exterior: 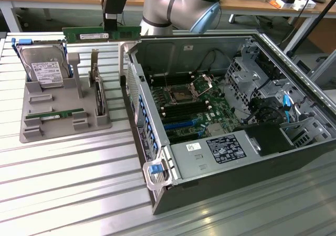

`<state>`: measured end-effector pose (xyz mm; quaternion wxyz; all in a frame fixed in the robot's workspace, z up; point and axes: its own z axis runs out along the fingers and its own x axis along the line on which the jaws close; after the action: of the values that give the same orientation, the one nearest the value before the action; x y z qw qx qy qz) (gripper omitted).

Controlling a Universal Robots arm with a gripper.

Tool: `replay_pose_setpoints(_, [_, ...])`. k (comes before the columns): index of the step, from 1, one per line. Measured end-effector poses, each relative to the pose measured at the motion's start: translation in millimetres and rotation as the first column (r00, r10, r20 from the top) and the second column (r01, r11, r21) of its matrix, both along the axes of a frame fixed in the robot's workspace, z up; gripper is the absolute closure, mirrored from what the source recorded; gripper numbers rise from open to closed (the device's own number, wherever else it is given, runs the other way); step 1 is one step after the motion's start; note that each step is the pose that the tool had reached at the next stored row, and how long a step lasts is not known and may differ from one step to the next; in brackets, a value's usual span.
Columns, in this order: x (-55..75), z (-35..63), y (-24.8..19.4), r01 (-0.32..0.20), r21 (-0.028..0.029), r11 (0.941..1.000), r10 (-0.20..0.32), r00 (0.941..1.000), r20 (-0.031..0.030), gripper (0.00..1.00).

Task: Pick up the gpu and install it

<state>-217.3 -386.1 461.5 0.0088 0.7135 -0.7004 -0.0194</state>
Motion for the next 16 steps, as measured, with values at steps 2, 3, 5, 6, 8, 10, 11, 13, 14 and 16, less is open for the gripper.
replay_pose_setpoints(2, [1.0,-0.2,0.0,0.0,0.0,1.0,0.0,1.0,0.0,0.88])
replay_pose_setpoints(3, [1.7,-0.3,0.0,0.0,0.0,1.0,0.0,1.0,0.0001,0.88])
replay_pose_setpoints(5, [2.9,-0.5,0.0,0.0,0.0001,1.0,0.0,1.0,0.0001,0.88])
replay_pose_setpoints(6, [3.7,-0.6,0.0,0.0,0.0,1.0,0.0,1.0,0.0001,0.88])
replay_pose_setpoints(8, [5.3,-0.8,0.0,0.0,0.0,1.0,0.0,1.0,0.0,0.88])
replay_pose_setpoints(10, [6.4,-1.0,0.0,0.0,0.0,1.0,0.0,1.0,0.0,0.88])
replay_pose_setpoints(11, [6.8,-1.2,0.0,0.0,0.0,1.0,0.0,1.0,0.0001,0.88])
replay_pose_setpoints(13, [8.7,-1.5,0.0,0.0,0.0,1.0,0.0,1.0,0.0,0.88])
replay_pose_setpoints(14, [9.5,-1.7,0.0,0.0,0.0,1.0,0.0,1.0,0.0,0.88])
replay_pose_setpoints(16, [11.0,-2.0,0.0,0.0,0.0,1.0,0.0,1.0,0.0,0.88])
